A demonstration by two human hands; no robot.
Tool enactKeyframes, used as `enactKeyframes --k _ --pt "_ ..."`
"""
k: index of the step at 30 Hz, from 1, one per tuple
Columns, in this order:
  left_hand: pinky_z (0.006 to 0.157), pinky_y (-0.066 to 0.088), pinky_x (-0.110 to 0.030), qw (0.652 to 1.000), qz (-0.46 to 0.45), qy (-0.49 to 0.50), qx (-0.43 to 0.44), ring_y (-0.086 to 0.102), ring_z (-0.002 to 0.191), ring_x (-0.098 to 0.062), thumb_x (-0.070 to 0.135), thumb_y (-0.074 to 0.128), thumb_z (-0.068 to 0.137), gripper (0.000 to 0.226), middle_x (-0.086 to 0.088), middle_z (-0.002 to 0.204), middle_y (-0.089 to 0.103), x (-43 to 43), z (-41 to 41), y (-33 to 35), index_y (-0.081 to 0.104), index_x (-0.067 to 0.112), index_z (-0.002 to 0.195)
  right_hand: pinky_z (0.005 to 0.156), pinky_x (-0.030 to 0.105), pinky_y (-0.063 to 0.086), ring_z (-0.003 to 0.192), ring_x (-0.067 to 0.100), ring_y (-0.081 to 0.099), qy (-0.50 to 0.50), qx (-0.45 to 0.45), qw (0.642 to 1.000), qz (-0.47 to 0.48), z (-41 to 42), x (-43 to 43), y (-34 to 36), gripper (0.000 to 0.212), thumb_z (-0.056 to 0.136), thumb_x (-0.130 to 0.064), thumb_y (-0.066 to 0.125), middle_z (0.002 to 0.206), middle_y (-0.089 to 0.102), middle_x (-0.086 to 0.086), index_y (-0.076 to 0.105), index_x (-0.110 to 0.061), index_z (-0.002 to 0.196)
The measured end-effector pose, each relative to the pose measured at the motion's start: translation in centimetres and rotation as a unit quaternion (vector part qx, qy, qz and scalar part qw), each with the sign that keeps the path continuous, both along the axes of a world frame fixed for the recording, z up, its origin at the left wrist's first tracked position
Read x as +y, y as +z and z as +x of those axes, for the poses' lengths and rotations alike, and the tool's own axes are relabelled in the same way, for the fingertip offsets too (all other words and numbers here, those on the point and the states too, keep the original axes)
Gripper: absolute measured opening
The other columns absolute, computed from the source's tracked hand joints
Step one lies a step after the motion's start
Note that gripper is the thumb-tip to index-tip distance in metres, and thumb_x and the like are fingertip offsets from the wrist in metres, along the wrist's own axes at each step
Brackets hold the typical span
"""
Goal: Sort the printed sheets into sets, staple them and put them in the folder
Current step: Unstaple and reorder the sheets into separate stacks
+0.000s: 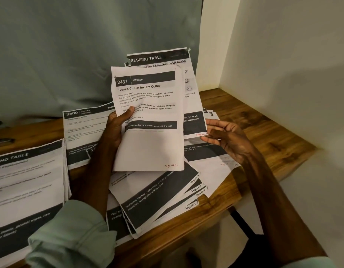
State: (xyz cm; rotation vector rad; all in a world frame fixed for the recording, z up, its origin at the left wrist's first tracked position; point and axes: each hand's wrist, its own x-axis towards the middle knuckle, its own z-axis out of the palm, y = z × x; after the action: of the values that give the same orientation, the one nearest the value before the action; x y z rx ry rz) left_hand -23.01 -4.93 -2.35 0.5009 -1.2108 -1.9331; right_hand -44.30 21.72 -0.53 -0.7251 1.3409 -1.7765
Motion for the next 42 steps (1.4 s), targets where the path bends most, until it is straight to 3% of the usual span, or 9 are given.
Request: enactKeyframes --k 6,10,16,22,25,31,36,42 --pt "0.099 0.056 -0.049 1.0 0.002 -0.006 0.014 0.067 0.117 -0.034 0.013 0.065 0.097 0.021 -0.013 0.127 0.071 0.2 0.1 0.2 0.074 0.017 0.116 0.079 0.037 0.063 0.113 0.038 0.068 0.014 -0.004 1.0 -0.005 0.0 0.2 0.1 0.032 0.092 0.005 0.06 0.122 0.07 0.017 0.061 -0.001 0.124" --pt "0.094 0.059 -0.045 1.0 0.0 -0.004 0.021 0.069 0.114 -0.032 0.012 0.064 0.098 0.021 -0.013 0.125 0.071 0.4 0.0 0.3 0.072 0.016 0.117 0.078 0.035 0.063 0.112 0.037 0.069 0.017 0.003 1.0 -0.002 -0.1 0.2 0.0 0.031 0.093 0.006 0.059 0.121 0.071 0.017 0.062 -0.002 0.123" --pt "0.1 0.055 -0.051 1.0 0.01 -0.008 0.021 0.066 0.118 -0.036 0.012 0.065 0.097 0.022 -0.015 0.128 0.07 0.0 -0.1 0.1 0.072 0.016 0.117 0.081 0.037 0.063 0.112 0.037 0.069 0.014 0.008 1.0 0.0 -0.3 0.1 0.0 0.03 0.093 0.006 0.058 0.121 0.071 0.017 0.063 -0.003 0.121" --pt "0.092 0.059 -0.046 0.999 0.0 -0.024 0.027 0.069 0.113 -0.034 0.012 0.064 0.097 0.022 -0.016 0.127 0.07 -0.1 -0.1 0.0 0.074 0.016 0.116 0.075 0.036 0.064 0.109 0.036 0.07 0.013 0.031 0.999 0.012 -0.6 0.1 0.0 0.035 0.092 0.005 0.061 0.12 0.072 0.015 0.062 -0.003 0.125" --pt "0.092 0.059 -0.046 0.999 -0.002 -0.038 0.029 0.069 0.114 -0.035 0.011 0.065 0.096 0.03 -0.017 0.129 0.069 0.1 -0.3 -0.2 0.067 0.011 0.125 0.07 0.031 0.064 0.106 0.034 0.071 -0.007 0.075 0.996 0.041 -0.8 -0.4 0.1 0.041 0.085 -0.006 0.069 0.12 0.072 0.013 0.064 -0.007 0.125" --pt "0.096 0.055 -0.051 0.998 0.002 -0.059 -0.001 0.065 0.12 -0.039 0.013 0.076 0.09 0.053 -0.02 0.133 0.065 0.1 -0.4 -0.5 0.057 0.007 0.138 0.082 0.041 0.062 0.103 0.027 0.073 -0.02 0.127 0.989 0.067 -0.7 -2.6 1.4 0.041 0.091 -0.015 0.071 0.117 0.074 0.006 0.063 -0.012 0.13" --pt "0.098 0.055 -0.05 0.996 -0.027 -0.077 -0.028 0.066 0.119 -0.039 0.009 0.067 0.096 0.045 -0.019 0.132 0.066 0.4 -0.4 -0.5 0.057 0.004 0.139 0.067 0.032 0.061 0.09 0.021 0.076 -0.087 0.169 0.981 0.046 -0.2 -5.2 2.2 0.028 0.094 -0.018 0.069 0.112 0.076 0.006 0.069 -0.008 0.121" --pt "0.094 0.059 -0.046 0.994 -0.062 -0.055 -0.073 0.069 0.113 -0.036 0.013 0.07 0.095 0.04 -0.014 0.124 0.072 -0.3 0.1 -0.4 0.062 0.008 0.134 0.085 0.045 0.061 0.093 0.023 0.075 -0.186 0.179 0.965 0.052 -1.4 -5.2 1.4 0.02 0.094 -0.018 0.07 0.11 0.076 0.004 0.07 -0.014 0.114"
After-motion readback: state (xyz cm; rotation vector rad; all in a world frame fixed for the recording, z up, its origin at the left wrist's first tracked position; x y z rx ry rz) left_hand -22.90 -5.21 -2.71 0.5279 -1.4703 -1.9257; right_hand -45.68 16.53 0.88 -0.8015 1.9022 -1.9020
